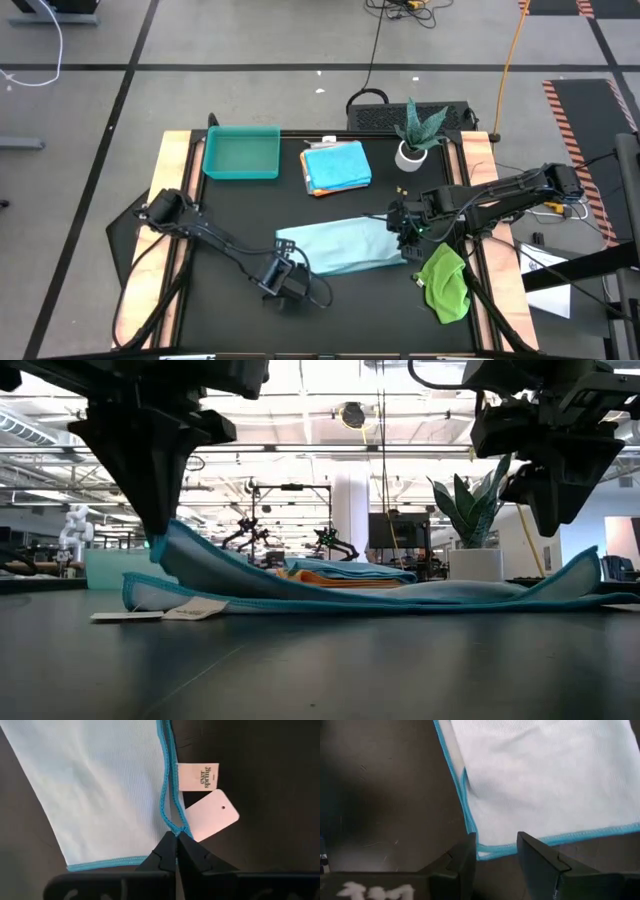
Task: Fold microfiber towels
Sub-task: Fold the light blue microfiber towel
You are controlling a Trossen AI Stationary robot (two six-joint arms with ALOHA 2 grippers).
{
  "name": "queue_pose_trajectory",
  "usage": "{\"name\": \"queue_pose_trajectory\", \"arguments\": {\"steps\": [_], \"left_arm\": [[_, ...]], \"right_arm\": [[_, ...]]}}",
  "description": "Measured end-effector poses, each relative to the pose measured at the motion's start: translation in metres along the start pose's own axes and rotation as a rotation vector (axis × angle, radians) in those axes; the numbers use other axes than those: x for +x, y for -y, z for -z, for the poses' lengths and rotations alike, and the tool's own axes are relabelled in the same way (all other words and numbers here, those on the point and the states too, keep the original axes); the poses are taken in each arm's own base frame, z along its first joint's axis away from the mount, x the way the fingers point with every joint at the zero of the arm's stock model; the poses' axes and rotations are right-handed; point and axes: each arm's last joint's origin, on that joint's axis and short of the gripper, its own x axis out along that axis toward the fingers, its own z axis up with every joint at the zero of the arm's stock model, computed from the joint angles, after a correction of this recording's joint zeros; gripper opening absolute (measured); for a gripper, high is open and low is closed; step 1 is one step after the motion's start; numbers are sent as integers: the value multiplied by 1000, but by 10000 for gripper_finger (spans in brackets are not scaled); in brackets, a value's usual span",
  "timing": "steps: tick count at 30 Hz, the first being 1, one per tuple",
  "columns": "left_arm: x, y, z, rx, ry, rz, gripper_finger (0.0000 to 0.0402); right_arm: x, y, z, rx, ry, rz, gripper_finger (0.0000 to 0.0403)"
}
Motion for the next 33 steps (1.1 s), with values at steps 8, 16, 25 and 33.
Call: {"name": "queue_pose_trajectory", "arguments": {"steps": [8,16,25,33], "left_arm": [[0,-1,0,-39,3,-7,9],[0,-1,-1,-105,2,-4,10],[0,-1,-1,-127,2,4,10],[0,-1,1,-134,-21,25,10]], "right_arm": [[2,1,5,40,-40,10,121],[30,9,15,109,-43,-43,12],[56,-3,38,109,-164,-142,2],[53,0,54,111,-305,-68,1]]}}
